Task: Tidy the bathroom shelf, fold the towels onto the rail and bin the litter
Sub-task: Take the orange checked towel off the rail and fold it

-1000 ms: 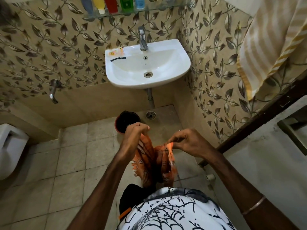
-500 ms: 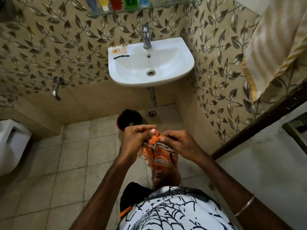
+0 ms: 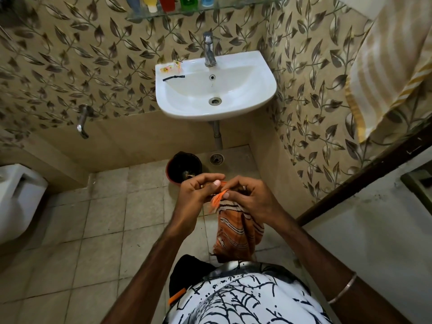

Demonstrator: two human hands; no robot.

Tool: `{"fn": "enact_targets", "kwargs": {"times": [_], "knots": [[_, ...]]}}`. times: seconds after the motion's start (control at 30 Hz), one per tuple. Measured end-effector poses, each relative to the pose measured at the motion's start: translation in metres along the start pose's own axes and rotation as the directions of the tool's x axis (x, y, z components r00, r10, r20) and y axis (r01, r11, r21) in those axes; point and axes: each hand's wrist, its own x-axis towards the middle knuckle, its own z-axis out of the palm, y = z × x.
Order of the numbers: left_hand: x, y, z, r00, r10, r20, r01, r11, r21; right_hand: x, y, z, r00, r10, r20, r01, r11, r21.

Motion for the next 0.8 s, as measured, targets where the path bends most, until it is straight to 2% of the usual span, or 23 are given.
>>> {"fn": "enact_targets", "kwargs": {"times": [0.1,0.3,0.4,0.5,0.63,0.8], "knots": [[-0.0033,-0.0016,0.0029,1.0,0.023,0.014,-0.023,1.0,-0.02,0.0005,-0.0009,0.0012,0.997,-0.027,-0.076,0.02,0.995,-0.101],[-0.0057,-0.0017,0.0004,0.995,0.081,0.053,-0.082,0.996,0.026,-0.0031,-0.001,0.0067,0.991,-0.008,-0.136,-0.017,0.983,-0.183],[-0.007,0.0013,-0.0013,0.989,0.115,0.093,-0.119,0.992,0.041,-0.0029,-0.0035,0.0075,0.99,0.012,-0.14,-0.039,0.981,-0.192],[-0.0077,0.0033,-0.004,0.982,0.138,0.128,-0.148,0.986,0.073,-0.0027,-0.0075,0.0071,0.99,-0.038,-0.135,0.009,0.977,-0.211],[-0.0069,0.0038,-0.0043,0.973,0.142,0.182,-0.157,0.985,0.073,-0.0024,-0.0051,0.0061,0.987,-0.047,-0.156,0.008,0.97,-0.244],[-0.003,0.0003,-0.0064,0.988,0.079,0.129,-0.09,0.993,0.08,-0.0026,-0.0025,0.0072,0.979,-0.075,-0.188,0.029,0.971,-0.236]]}}
